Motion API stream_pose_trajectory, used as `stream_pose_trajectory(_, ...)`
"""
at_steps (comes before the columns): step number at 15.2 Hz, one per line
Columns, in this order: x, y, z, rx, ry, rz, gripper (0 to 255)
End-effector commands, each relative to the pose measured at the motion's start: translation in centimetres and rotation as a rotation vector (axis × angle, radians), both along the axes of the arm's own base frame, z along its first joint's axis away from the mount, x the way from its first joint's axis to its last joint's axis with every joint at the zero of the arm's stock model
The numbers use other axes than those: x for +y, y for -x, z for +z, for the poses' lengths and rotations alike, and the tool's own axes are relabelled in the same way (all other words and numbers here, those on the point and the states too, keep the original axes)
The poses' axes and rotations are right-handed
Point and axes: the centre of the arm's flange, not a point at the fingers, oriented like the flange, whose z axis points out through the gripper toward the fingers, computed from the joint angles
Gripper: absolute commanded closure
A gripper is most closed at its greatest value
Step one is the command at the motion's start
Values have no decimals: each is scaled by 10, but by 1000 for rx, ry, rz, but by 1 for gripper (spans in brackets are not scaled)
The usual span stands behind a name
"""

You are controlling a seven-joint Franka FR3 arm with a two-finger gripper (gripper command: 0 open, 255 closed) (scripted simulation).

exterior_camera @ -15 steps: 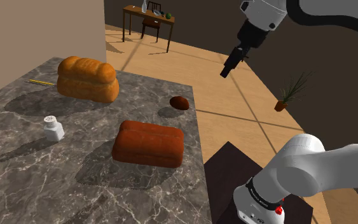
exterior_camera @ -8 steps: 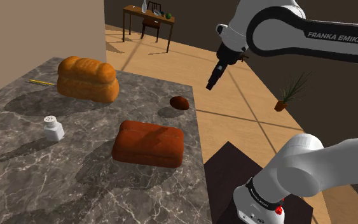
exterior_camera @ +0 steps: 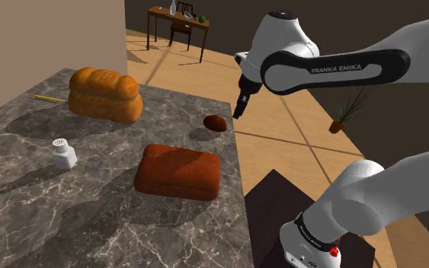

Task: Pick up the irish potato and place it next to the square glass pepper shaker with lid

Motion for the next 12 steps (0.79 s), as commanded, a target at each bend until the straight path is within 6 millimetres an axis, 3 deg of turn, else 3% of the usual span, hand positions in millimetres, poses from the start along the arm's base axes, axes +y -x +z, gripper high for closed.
stream_pose_trajectory(1, -2, -16, -24, 4, 25, 46, 0)
stream_pose_trajectory(8, -11, -65, -101, 26, 110, 195, 0)
stream_pose_trajectory(12, -16, -72, -122, 27, 117, 206, 0)
